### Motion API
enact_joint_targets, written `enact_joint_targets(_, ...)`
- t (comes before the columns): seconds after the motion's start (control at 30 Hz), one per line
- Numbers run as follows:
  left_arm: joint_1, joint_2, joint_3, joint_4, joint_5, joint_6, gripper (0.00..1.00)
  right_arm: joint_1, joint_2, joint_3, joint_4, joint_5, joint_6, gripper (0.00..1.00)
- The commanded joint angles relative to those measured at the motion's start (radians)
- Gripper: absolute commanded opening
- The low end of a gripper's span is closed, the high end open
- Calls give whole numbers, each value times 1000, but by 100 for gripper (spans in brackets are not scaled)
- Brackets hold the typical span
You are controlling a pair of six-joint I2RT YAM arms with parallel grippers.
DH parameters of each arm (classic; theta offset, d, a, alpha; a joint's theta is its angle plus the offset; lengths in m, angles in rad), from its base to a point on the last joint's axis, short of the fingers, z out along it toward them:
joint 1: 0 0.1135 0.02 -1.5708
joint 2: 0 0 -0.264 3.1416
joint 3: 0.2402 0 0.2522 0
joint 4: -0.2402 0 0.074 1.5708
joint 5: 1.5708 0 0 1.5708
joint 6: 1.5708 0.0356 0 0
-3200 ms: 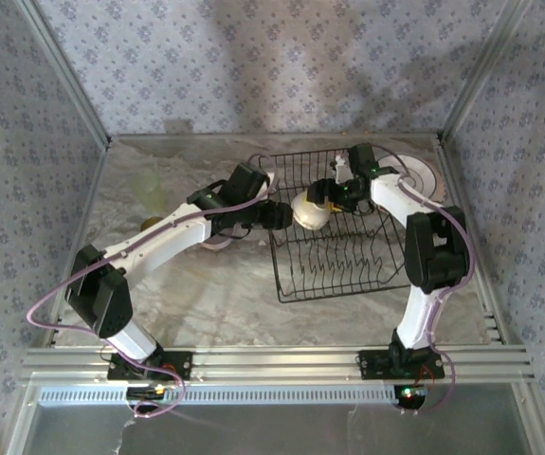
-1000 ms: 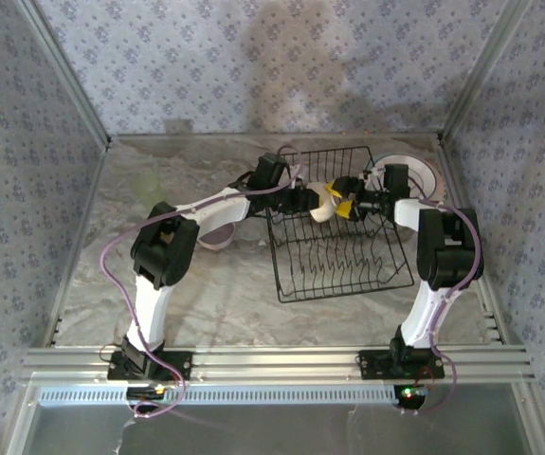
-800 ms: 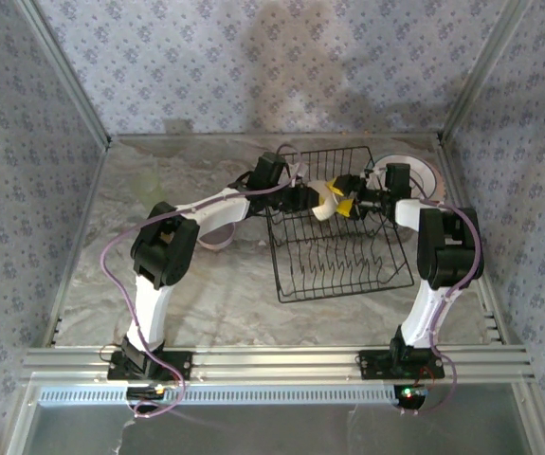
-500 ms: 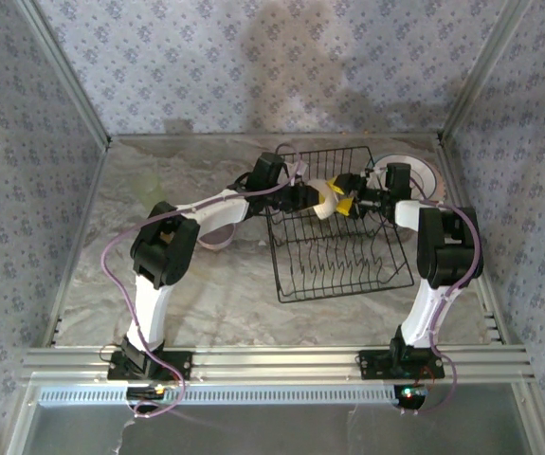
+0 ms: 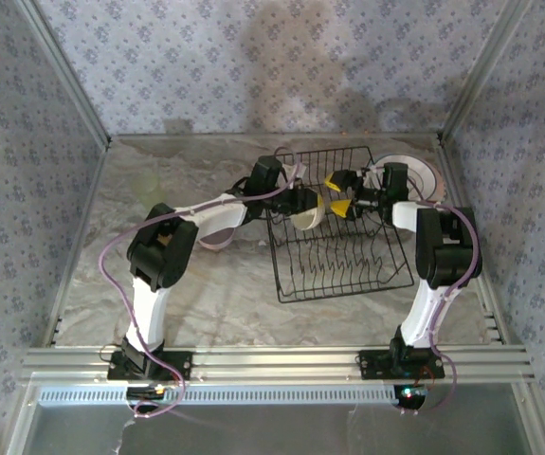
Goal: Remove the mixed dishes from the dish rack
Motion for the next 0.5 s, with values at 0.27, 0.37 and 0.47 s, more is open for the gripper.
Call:
enact_joint_targets(0.27,0,-71,-16,22,-2,33,0,2,-20,2,-35,1,-35,99)
enact_joint_targets(0.37,1,-78,-15,8,-7,40,0,0,-32,2,-62,22,-46,100)
enact_joint_targets(0.47,1,-86,-14,-8,-10,46,0,0,-65,19,-163,66,-117,100)
